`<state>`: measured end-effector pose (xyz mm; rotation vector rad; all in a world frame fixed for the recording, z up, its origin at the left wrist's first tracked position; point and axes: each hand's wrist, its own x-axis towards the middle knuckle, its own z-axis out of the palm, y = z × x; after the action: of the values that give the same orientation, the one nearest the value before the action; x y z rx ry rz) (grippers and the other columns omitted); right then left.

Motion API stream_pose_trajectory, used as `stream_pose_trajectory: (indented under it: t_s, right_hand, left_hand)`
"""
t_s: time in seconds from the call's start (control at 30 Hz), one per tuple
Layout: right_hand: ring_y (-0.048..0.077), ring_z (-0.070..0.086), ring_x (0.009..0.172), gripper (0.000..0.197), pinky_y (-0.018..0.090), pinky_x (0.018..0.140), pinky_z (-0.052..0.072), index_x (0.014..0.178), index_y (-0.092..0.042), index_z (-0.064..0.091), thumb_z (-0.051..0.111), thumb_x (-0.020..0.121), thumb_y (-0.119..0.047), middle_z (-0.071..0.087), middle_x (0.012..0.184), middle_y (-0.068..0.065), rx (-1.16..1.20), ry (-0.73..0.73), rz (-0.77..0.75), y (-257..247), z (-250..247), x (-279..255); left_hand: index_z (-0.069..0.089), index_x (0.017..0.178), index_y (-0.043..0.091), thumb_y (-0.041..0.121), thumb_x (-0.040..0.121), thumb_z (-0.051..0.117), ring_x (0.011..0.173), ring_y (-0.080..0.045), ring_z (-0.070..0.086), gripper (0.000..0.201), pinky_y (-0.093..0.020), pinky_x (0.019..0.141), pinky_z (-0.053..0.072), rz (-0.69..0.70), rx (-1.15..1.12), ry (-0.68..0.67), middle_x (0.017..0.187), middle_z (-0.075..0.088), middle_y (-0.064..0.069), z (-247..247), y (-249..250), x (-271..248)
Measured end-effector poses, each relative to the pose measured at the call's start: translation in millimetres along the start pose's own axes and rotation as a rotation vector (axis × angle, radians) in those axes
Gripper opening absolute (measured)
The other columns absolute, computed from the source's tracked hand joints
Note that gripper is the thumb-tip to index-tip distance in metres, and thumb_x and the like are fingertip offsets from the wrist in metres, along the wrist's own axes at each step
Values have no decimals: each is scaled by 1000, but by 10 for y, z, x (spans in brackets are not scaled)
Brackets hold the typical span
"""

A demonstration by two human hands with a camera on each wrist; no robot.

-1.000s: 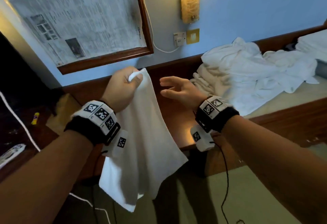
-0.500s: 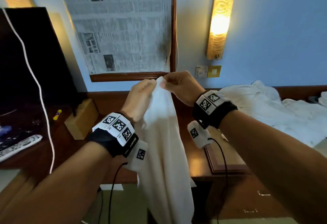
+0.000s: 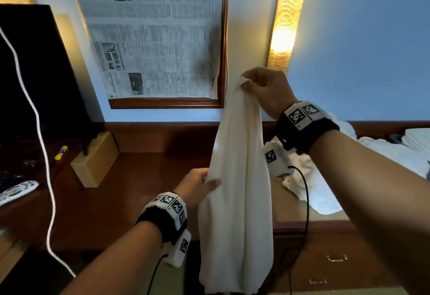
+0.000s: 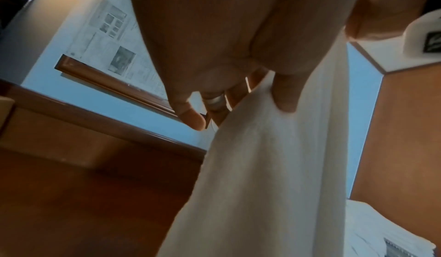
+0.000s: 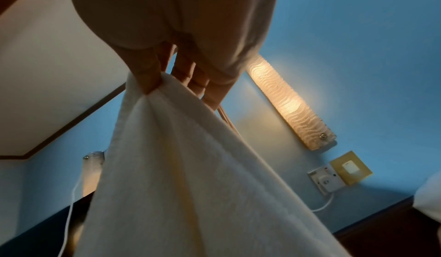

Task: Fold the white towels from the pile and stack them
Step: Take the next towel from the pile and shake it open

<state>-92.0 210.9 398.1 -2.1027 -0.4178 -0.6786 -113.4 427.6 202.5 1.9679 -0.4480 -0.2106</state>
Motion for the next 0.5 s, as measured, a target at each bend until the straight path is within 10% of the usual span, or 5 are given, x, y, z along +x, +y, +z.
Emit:
stream_pose_trajectory:
  t_s: [0.1, 0.27, 0.37, 0.5]
  right_hand:
    - [15, 58, 92, 5, 31, 84, 49, 95, -20, 64, 60, 96, -20, 62, 94, -4, -56, 19, 39, 103, -27, -74]
    - [14, 59, 100, 8, 30, 92, 49, 94, -24, 65, 65, 92, -16, 61, 100, -8, -173, -299, 33, 133, 165, -354]
    - [15, 59, 104, 11, 26, 93, 46, 94, -16, 73, 71, 86, -9, 62, 114, 0, -242, -533, -39, 179, 479, -566]
    - [16, 59, 90, 15, 23, 83, 43, 91, -13, 76, 71, 82, -2, 63, 98, -2, -233, -474, -53, 175, 720, -584]
  left_hand:
    - [69, 78, 17, 54, 76, 66, 72, -21, 69, 38, -41, 71, 56, -5, 85, 115, 78, 73, 2, -118, -81, 114]
    - [54, 59, 17, 35, 77, 63, 56, -12, 45, 27, -33, 58, 38, 171, 136, 313, 56, 52, 4, -309, 317, 331]
    - [68, 72, 17, 34, 77, 63, 67, -18, 63, 18, -37, 64, 50, 250, 176, 247, 66, 67, 1, -414, 578, 419]
    - [76, 82, 20, 29, 79, 65, 77, -14, 68, 14, -31, 72, 54, 271, 179, 295, 76, 73, 3, -559, 727, 380]
